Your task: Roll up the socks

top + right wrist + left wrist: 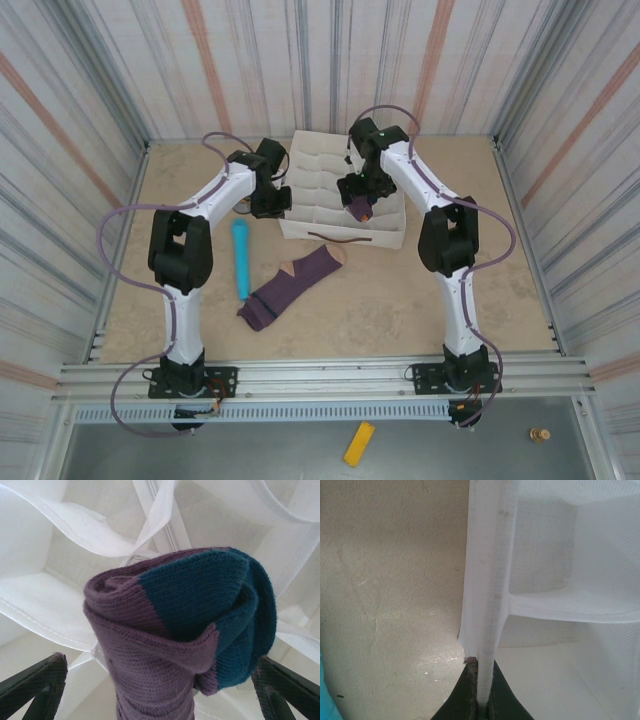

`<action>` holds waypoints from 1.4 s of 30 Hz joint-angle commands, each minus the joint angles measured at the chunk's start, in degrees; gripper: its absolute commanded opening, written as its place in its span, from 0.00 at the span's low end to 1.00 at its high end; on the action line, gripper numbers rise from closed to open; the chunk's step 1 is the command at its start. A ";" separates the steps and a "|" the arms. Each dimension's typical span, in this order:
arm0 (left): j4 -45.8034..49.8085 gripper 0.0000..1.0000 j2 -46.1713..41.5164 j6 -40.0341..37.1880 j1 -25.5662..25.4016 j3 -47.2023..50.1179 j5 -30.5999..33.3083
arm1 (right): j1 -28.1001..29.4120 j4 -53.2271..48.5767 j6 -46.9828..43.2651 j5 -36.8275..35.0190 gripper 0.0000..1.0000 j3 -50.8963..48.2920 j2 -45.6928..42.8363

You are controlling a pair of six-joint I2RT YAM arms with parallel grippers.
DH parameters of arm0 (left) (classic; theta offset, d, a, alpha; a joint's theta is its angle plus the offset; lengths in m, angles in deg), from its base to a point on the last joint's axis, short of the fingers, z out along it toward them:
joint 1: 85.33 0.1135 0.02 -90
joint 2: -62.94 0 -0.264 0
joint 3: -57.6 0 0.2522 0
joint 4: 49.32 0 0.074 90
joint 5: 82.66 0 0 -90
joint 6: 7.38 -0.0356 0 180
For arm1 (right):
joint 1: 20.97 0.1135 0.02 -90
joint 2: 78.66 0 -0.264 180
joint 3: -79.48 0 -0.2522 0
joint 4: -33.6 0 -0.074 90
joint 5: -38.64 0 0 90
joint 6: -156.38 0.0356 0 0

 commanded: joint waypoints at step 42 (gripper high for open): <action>3.05 0.00 4.35 8.68 1.77 -1.78 2.23 | 2.93 2.20 -3.74 -4.13 0.03 -11.98 -6.29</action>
